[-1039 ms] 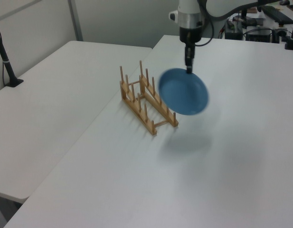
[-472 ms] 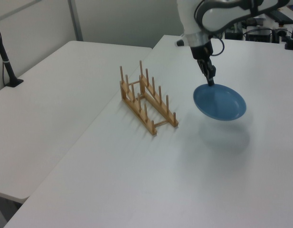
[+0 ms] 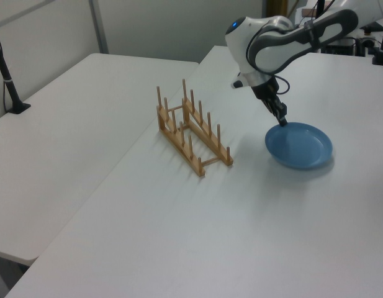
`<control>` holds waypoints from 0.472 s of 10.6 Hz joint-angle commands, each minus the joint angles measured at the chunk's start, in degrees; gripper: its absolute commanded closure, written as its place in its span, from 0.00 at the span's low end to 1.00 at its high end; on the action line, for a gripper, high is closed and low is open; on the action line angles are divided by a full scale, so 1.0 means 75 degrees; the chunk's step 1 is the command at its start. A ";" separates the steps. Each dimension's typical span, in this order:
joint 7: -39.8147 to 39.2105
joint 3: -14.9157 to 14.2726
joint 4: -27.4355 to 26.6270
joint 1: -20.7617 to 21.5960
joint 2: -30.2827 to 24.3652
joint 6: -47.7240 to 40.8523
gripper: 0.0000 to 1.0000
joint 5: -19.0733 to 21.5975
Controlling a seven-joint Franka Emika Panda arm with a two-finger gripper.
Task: Pick plate from plate rack
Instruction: 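Carry the plate away from the rack and lower it onto the table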
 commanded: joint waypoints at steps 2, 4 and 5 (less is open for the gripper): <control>-0.0315 -0.0026 -0.0140 -0.0102 0.0112 0.0064 0.79 -0.0099; -0.0139 -0.0026 0.0000 -0.0102 0.0019 -0.0006 0.15 -0.0099; 0.0001 -0.0026 0.0106 -0.0114 -0.0063 -0.0041 0.08 -0.0099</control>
